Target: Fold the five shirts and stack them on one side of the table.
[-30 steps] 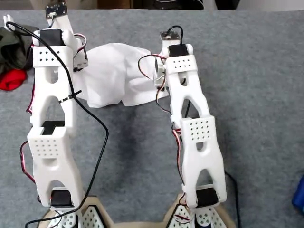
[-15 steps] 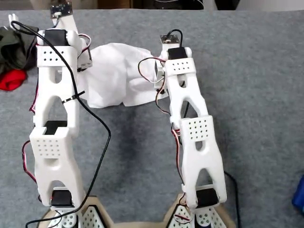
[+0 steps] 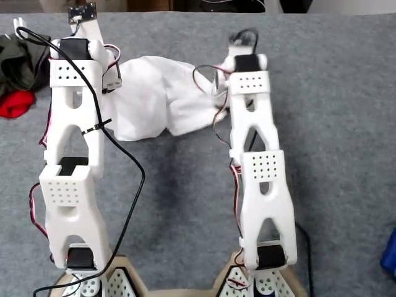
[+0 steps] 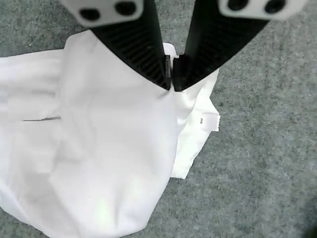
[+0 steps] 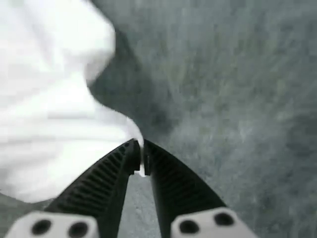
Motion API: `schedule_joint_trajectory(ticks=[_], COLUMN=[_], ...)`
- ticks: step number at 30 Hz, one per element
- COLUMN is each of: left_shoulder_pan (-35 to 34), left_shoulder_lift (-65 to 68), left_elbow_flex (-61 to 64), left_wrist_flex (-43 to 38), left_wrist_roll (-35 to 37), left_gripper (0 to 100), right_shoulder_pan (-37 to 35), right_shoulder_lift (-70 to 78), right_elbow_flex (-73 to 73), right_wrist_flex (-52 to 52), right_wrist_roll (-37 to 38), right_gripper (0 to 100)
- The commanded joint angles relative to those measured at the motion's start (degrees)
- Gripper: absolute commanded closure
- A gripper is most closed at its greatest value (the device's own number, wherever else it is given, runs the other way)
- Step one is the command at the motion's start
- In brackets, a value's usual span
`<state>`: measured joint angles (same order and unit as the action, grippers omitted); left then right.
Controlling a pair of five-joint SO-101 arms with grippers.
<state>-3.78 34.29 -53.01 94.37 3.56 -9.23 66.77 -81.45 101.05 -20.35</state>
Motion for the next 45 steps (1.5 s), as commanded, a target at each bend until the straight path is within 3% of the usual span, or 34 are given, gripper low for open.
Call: schedule_joint_trajectory(ticks=[1, 19, 26, 30, 38, 45], left_shoulder_pan=[-2.11, -7.74, -11.16, -11.43, -10.99, -8.88], left_shoulder_lift=[-0.75, -0.84, -0.84, -0.84, -1.36, -1.54], left_elbow_flex=[0.88, 11.96, 11.96, 11.96, 11.43, 13.01], left_wrist_flex=[-2.55, -10.29, -9.05, -5.27, 3.25, 6.42], left_wrist_roll=[-1.41, -2.02, -1.58, -1.58, -1.85, -1.58], left_gripper=[98, 97, 80, 78, 77, 77], right_shoulder_pan=[1.01, -2.15, -4.79, -6.81, -12.62, -14.55], right_shoulder_lift=[-1.1, -31.52, -45.32, -52.62, -60.53, -57.45], right_elbow_flex=[-15.25, -14.02, -14.02, -14.02, -12.18, 6.11], right_wrist_flex=[0.97, -1.67, -1.76, -2.2, -12.75, -29.98], right_wrist_roll=[-2.02, -3.87, -3.52, -3.43, -2.9, -2.2], right_gripper=[99.4, 99.4, 99.4, 99.4, 99.4, 99.4])
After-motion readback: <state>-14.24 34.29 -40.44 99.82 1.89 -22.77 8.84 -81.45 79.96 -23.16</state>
